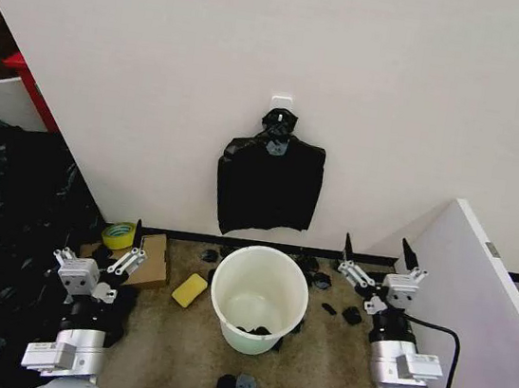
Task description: Place the garbage bag over the trash bin.
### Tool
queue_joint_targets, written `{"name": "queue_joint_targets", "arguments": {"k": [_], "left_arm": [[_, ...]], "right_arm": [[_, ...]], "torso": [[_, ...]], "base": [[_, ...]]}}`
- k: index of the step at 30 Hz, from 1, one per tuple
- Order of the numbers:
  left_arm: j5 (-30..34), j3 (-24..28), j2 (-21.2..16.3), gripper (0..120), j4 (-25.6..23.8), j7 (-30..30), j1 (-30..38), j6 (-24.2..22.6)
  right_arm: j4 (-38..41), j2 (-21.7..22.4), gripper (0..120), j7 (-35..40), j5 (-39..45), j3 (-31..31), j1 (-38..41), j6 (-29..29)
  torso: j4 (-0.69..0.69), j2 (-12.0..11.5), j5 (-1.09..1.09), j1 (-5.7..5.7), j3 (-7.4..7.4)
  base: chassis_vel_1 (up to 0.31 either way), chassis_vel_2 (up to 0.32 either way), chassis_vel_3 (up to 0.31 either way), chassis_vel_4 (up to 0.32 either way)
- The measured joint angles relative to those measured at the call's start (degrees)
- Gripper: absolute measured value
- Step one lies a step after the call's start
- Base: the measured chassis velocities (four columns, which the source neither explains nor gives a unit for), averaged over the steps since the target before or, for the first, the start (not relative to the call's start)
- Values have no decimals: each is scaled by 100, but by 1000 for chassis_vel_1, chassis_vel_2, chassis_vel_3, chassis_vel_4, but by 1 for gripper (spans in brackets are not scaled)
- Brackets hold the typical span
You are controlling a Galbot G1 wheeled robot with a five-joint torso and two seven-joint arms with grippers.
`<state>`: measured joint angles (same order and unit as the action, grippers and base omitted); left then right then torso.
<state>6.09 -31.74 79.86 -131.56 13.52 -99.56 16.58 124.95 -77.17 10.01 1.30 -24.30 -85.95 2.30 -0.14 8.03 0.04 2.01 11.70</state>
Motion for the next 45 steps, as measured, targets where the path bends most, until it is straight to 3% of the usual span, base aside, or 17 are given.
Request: {"name": "queue_joint_targets", "arguments": {"k": [6, 10, 16, 17, 18, 20, 22, 26, 30, 39, 45], "left_arm": [[8, -154, -60, 100, -184, -51, -195, 81], [69, -175, -51, 100, 17, -138, -191, 211], [25, -187, -35, 100, 67, -137, -247, 305], [25, -194, -41, 100, 48, -130, -245, 304], [25, -194, -41, 100, 48, -130, -245, 304], [29, -209, -50, 100, 40, -112, -235, 292], [30, -221, -52, 100, 41, -83, -239, 289], [30, -226, -52, 100, 44, -62, -244, 288], [24, -230, -53, 100, 55, 6, -251, 226], [4, -239, -54, 100, 79, 218, -263, 118], [64, -241, -82, 100, 30, 342, -247, 39]], "right_arm": [[-382, 105, 100, 55, 61, 304, 440, -55], [-840, 105, 100, 36, 357, 639, 1016, 157], [-1524, -51, 100, -361, 2188, 1165, 2114, 540], [-1650, -162, 100, -401, 2981, 1322, 2431, 558], [-1650, -162, 100, -401, 2981, 1322, 2431, 558], [-1779, -403, 100, -433, 4415, 1525, 2926, 477], [-1838, -504, 100, -462, 5039, 1593, 3135, 372], [-1888, -548, 100, -469, 5268, 1623, 3230, 326], [-2388, -831, 100, -477, 6034, 1661, 3763, 35], [-2838, -1360, 99, -530, 6296, 1626, 4134, -55], [-2975, -1468, 77, -555, 6113, 1649, 4194, -44]], "torso": [[-2, 0, 1, 0, 0], [-3, 0, -2, 0, 0], [1, 0, 1, 0, 1], [2, 0, -2, 0, 0], [2, 0, -2, 0, 0], [0, 0, -2, 0, 0], [-2, 0, -1, 0, 1], [-2, 0, -1, 0, 0], [-1, 0, -2, 1, 1], [-1, 0, -1, 0, 0], [-1, 0, -1, 0, 0]], "base": [[0, 0, 0, 0], [0, 0, 0, 0], [0, 0, 0, 0], [0, 0, 0, 0], [0, 0, 0, 0], [0, 0, 0, 0], [0, 0, 0, 0], [0, 0, 0, 0], [0, 0, 0, 0], [0, 0, 0, 0], [0, 0, 0, 0]]}}
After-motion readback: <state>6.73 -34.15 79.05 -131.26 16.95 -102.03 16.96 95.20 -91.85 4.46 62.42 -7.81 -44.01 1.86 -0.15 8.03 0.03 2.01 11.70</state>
